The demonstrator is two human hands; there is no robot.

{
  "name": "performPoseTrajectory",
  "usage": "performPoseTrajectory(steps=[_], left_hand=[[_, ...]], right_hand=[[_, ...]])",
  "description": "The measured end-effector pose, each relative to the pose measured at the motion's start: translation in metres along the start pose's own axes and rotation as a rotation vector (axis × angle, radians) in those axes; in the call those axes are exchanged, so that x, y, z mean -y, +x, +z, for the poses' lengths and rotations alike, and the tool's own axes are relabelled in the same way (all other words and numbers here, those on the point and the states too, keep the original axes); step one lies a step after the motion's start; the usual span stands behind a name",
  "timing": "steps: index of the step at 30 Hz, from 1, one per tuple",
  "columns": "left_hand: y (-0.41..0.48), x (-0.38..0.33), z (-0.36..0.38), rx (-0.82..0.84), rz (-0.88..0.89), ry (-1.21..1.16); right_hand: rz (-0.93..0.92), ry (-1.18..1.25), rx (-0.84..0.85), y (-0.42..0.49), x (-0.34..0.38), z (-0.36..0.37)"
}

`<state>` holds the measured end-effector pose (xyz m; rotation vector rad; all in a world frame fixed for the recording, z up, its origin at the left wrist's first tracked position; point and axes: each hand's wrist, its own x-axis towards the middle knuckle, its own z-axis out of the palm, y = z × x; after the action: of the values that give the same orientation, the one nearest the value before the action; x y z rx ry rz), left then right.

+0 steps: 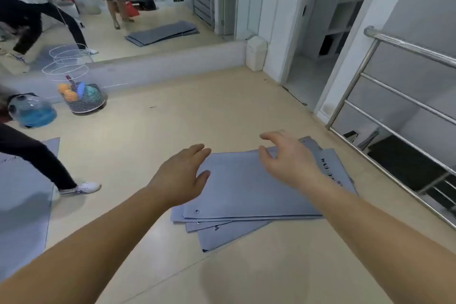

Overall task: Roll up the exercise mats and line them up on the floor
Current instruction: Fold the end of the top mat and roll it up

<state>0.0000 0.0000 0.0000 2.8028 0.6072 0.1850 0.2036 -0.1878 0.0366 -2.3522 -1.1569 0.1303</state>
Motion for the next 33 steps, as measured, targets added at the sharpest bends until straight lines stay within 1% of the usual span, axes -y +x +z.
performPoseTrajectory(steps=[3,4,7,11,14,17,21,24,29,33], left_hand=[[0.017,0.047,0.014,0.05,-0.027,-0.023],[0.024,0.057,0.022,0.103,-0.02,-0.028],[0.056,0.065,0.037,0.203,-0.018,-0.048],[0.104,0.072,0.061,0.25,-0.036,-0.076],[0.135,0.086,0.094,0.305,-0.071,-0.083],[0.166,0.099,0.133,0.377,-0.112,-0.042],[0.23,0.112,0.181,0.477,-0.152,0.007],[0.268,0.114,0.2,0.514,-0.156,0.029],[0.339,0.112,0.219,0.586,-0.081,0.043],[0.398,0.135,0.232,0.624,0.009,0.05]], right_hand=[[0.054,0.028,0.057,0.034,0.018,0.035],[0.078,0.024,0.1,0.042,0.018,0.046],[0.159,0.009,0.149,0.065,0.012,0.063],[0.199,-0.043,0.215,0.099,-0.004,0.078],[0.211,-0.008,0.222,0.135,-0.033,0.1],[0.246,0.04,0.248,0.166,-0.08,0.13],[0.317,0.09,0.327,0.208,-0.149,0.169],[0.332,0.089,0.347,0.229,-0.175,0.183],[0.422,0.125,0.339,0.267,-0.208,0.195],[0.502,0.161,0.314,0.306,-0.223,0.212]])
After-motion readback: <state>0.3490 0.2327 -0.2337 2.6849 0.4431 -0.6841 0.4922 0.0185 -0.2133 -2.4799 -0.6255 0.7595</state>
